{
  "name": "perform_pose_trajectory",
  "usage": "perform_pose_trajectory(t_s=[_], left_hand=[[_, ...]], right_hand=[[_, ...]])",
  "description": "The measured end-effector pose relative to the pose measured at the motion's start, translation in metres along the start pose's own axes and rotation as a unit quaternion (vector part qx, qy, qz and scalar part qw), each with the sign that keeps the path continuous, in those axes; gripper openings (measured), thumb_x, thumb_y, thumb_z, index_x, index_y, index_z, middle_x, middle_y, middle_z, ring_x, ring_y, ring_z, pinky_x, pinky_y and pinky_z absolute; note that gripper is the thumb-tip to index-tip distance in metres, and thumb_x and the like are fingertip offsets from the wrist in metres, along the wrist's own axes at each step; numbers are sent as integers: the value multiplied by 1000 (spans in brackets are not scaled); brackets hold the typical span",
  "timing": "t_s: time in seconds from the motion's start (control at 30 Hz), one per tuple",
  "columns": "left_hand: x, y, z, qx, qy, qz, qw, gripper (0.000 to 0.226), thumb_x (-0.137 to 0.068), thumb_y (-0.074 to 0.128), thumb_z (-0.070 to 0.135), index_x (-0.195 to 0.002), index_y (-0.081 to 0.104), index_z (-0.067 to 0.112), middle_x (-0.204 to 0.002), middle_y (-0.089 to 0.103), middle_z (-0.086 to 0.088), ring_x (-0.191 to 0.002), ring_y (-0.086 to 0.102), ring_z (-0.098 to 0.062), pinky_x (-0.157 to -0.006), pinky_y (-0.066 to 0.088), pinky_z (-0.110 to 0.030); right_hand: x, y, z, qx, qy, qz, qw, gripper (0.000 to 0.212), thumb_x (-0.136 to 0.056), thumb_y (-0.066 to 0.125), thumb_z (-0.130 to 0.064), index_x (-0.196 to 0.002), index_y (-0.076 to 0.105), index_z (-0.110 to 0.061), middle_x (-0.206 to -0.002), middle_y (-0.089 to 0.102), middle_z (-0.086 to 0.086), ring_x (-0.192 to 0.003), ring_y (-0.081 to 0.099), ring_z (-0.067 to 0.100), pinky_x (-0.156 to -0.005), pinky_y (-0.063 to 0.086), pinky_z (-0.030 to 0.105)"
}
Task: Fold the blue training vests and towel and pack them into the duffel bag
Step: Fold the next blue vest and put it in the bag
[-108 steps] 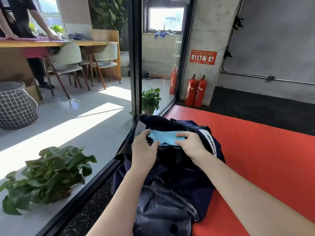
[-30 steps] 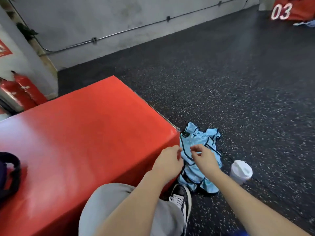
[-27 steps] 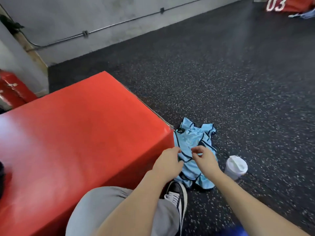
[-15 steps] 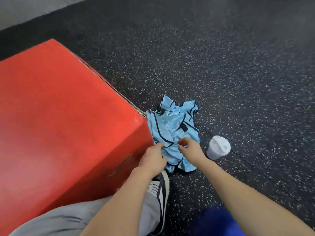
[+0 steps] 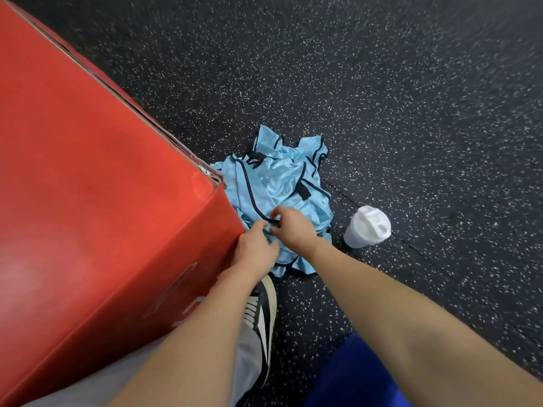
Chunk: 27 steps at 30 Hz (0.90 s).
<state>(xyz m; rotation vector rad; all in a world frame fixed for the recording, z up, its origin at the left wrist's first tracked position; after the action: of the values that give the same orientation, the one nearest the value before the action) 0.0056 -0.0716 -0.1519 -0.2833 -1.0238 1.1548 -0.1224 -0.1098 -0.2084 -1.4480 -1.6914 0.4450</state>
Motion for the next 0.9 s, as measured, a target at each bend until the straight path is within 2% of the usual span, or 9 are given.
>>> perform_pose_trajectory(t_s=[0.07, 0.2, 0.3, 0.37, 0.43, 0.53, 0.6, 0.73, 0.9], left_hand=[[1, 3, -3, -2, -5, -4, 1000, 44, -90, 61, 26, -133, 53, 31, -113, 65, -3, -107, 61, -27, -90, 51, -35], [3, 2, -1, -4, -8, -1, 1000, 39, -90, 61, 26, -129, 54, 30, -110, 65, -3, -105, 61, -29, -90, 52, -36], [7, -3, -1, 20, -9, 0, 1000, 39, -90, 61, 24, -128, 54, 31, -107, 65, 1, -101, 62, -25, -85, 50, -31], [13, -8, -4, 25, -6, 4, 1000, 47, -91, 61, 23, -136, 51, 31, -113, 67, -1, -106, 62, -25, -85, 47, -29], [21, -15, -4, 26, -2, 11, 1000, 51, -91, 61, 23, -141, 48, 29, -118, 67, -4, -110, 62, -27, -89, 47, -30], [38, -30, 6, 36, 14, 28, 999, 50, -92, 60, 22, -140, 49, 28, -114, 68, -3, -106, 63, -26, -91, 50, -33], [49, -41, 16, 43, 32, 41, 998, 51, -93, 61, 22, -142, 47, 29, -109, 68, 1, -100, 63, -22, -87, 50, -31], [80, -64, 49, 83, 98, 59, 990, 52, -94, 61, 20, -143, 47, 30, -110, 64, 4, -83, 67, -19, -73, 55, -29], [124, -129, 94, 149, 169, 161, 961, 47, -94, 59, 11, -138, 52, 27, -120, 64, 2, -80, 62, -4, -61, 40, -3]], right_hand=[[-3, 2, 2, 26, 2, 13, 1000, 28, -92, 62, -24, -120, 61, -19, -117, 58, 7, -102, 61, 27, -79, 47, 36], [-3, 0, 5, 7, 5, 39, 999, 21, -96, 55, -22, -113, 65, -16, -113, 53, 7, -91, 60, 28, -80, 51, 39], [2, -11, 5, -83, 1, 62, 995, 16, -95, 58, -18, -109, 66, -14, -113, 59, 5, -92, 63, 22, -84, 51, 35], [10, -24, 5, -165, 17, 84, 983, 9, -96, 59, -15, -103, 64, -13, -105, 66, 3, -83, 68, 17, -75, 51, 28], [20, -38, -1, -242, 27, 91, 966, 1, -97, 58, -12, -98, 58, -12, -91, 69, 1, -72, 72, 14, -66, 56, 32], [39, -71, -18, -318, 1, 106, 942, 2, -98, 56, -7, -97, 56, -5, -82, 69, 6, -70, 74, 15, -71, 61, 39], [55, -99, -35, -314, -34, 112, 942, 7, -99, 57, -10, -98, 62, -4, -76, 68, 5, -61, 67, 8, -67, 57, 32], [85, -159, -74, -257, -102, 138, 951, 9, -98, 62, -26, -91, 67, -27, -66, 62, -13, -56, 52, 3, -63, 47, 29], [129, -234, -140, -242, -173, 151, 943, 11, -103, 53, -18, -95, 61, -17, -68, 56, -2, -50, 54, 11, -50, 41, 27]])
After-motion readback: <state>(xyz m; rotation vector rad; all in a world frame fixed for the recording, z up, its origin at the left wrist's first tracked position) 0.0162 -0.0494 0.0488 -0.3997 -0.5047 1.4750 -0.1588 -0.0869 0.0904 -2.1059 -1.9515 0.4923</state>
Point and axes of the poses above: each hand's wrist, its own x-axis away from the middle knuckle, its own y-axis out of the palm, z = x × y, the point moved 6 cm from there along -x, towards the middle knuckle
